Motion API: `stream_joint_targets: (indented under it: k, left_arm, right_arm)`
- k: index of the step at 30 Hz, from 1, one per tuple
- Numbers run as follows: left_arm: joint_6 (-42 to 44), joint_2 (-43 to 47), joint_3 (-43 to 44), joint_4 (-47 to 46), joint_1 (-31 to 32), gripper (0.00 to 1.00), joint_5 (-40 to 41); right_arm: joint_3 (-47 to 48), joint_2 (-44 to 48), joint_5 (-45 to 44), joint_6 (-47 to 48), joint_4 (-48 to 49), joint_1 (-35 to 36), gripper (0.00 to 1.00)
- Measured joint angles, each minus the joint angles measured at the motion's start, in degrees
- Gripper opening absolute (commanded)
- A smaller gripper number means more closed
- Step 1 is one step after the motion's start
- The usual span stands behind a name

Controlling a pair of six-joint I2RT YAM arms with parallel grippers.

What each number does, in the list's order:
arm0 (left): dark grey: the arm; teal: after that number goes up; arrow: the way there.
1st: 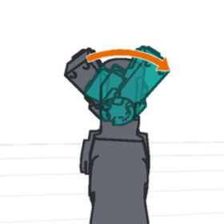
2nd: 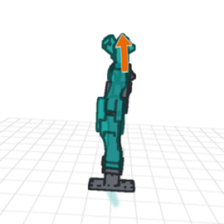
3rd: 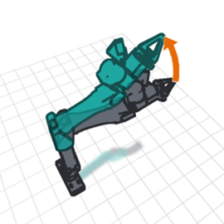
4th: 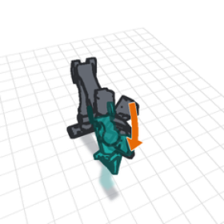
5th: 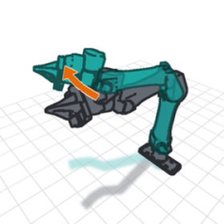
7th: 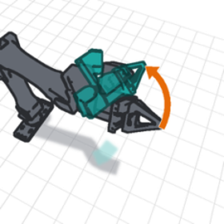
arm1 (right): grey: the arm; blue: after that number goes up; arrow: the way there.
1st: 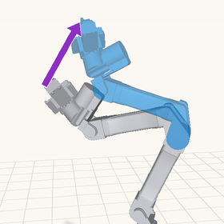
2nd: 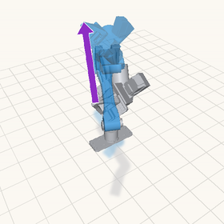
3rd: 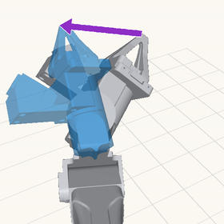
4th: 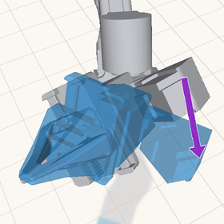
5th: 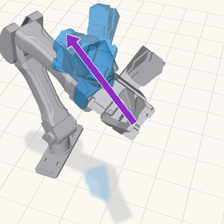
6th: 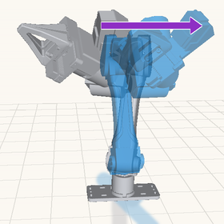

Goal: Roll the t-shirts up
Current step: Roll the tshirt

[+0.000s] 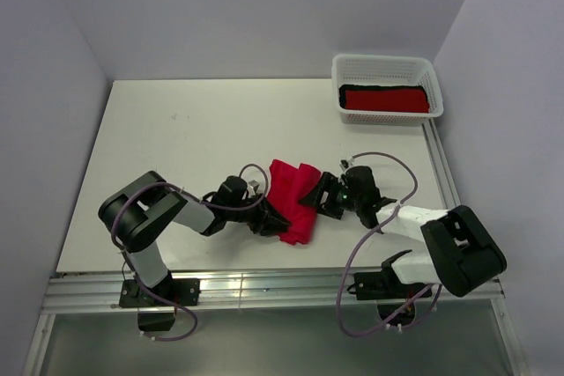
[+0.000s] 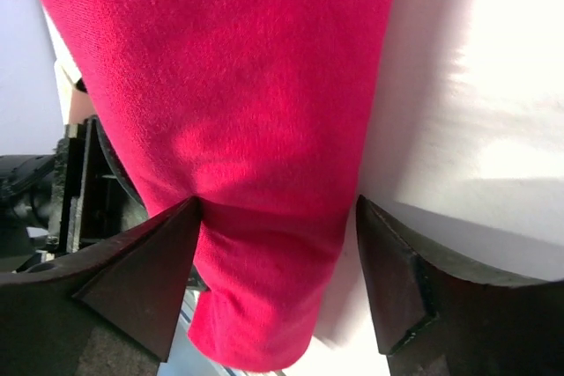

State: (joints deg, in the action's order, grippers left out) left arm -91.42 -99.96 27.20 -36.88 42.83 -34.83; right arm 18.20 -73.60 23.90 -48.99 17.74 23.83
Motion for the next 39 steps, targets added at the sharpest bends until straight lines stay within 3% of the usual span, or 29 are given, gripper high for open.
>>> stream_joint_targets:
  k: [4,7,10,13,18,27,33,39]
  left_arm:
    - [0.0,-1.2,0.0,-1.4,-0.4,0.33,-1.4]
    - [0.0,-1.6,0.0,-1.9,-0.5,0.33,-2.0]
    - [0.2,-1.7,0.3,-1.7,-0.5,0.33,-2.2]
    - [0.6,-1.7,0.9,-0.6,-0.5,0.33,-2.3]
    - [3.3,-0.5,3.6,5.7,-0.6,0.33,-1.7]
    - [12.4,10.1,10.1,27.3,-1.4,0.35,6.7]
    - [16.5,18.7,10.2,36.9,-4.3,0.36,10.4]
    - [19.1,19.5,11.2,41.3,-5.2,0.36,13.1]
  right_arm:
    - [0.0,-3.2,1.3,-0.6,4.0,0.0,0.66]
    - [0.0,-4.9,1.6,-1.1,5.7,0.0,0.5]
    - [0.2,-5.5,1.6,-1.0,5.7,0.0,0.15]
    - [0.9,-5.5,1.2,-1.2,4.5,0.0,0.0]
    - [5.6,-5.2,-0.4,-0.2,-4.3,0.1,0.0]
    - [21.6,-5.9,-9.8,5.1,-30.5,0.4,0.0]
    - [32.2,-11.9,-17.8,8.4,-47.0,1.4,0.0]
    - [44.2,-21.0,-26.1,8.8,-62.1,3.8,0.0]
